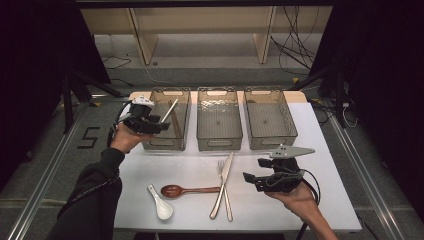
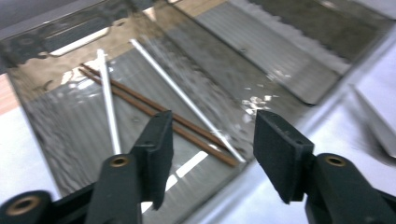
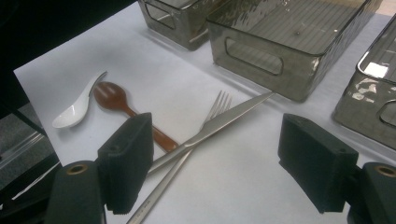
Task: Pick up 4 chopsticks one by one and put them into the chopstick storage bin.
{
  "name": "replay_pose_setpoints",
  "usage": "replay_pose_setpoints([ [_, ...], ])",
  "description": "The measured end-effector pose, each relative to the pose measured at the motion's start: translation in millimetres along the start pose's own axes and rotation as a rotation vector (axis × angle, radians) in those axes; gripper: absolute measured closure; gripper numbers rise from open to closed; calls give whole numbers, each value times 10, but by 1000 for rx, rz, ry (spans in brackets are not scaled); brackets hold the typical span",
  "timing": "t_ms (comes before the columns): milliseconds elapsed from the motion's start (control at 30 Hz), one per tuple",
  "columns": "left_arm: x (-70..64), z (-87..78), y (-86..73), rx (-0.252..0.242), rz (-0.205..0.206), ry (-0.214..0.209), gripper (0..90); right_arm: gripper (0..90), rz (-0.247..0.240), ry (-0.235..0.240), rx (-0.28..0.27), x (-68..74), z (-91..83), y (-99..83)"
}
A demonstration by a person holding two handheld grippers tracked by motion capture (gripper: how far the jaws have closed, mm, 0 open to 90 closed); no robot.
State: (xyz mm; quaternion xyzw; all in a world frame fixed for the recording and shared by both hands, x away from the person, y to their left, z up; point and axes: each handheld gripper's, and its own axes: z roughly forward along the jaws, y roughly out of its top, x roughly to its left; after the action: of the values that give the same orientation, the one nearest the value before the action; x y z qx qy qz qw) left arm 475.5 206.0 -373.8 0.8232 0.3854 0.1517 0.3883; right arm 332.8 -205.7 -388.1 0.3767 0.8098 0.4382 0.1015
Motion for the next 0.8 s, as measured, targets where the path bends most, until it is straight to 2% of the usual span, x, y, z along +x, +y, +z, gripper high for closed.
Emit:
replay_pose_setpoints([
  [33, -24, -14, 1, 12, 12, -9, 439, 277, 0, 0, 1, 0, 1, 0],
  [67, -51, -28, -2, 8, 21, -5, 416, 277, 1, 1, 2, 3, 2, 1],
  [133, -95, -51, -31, -14, 28, -28, 385, 277, 0, 1, 2, 8, 4, 1],
  [300, -175, -69, -109, 9, 59, -41, 342, 277, -5, 0, -2, 17, -9, 3],
  [800, -405, -85, -208, 50, 112, -77, 219, 277, -4, 1, -1, 16, -9, -6],
])
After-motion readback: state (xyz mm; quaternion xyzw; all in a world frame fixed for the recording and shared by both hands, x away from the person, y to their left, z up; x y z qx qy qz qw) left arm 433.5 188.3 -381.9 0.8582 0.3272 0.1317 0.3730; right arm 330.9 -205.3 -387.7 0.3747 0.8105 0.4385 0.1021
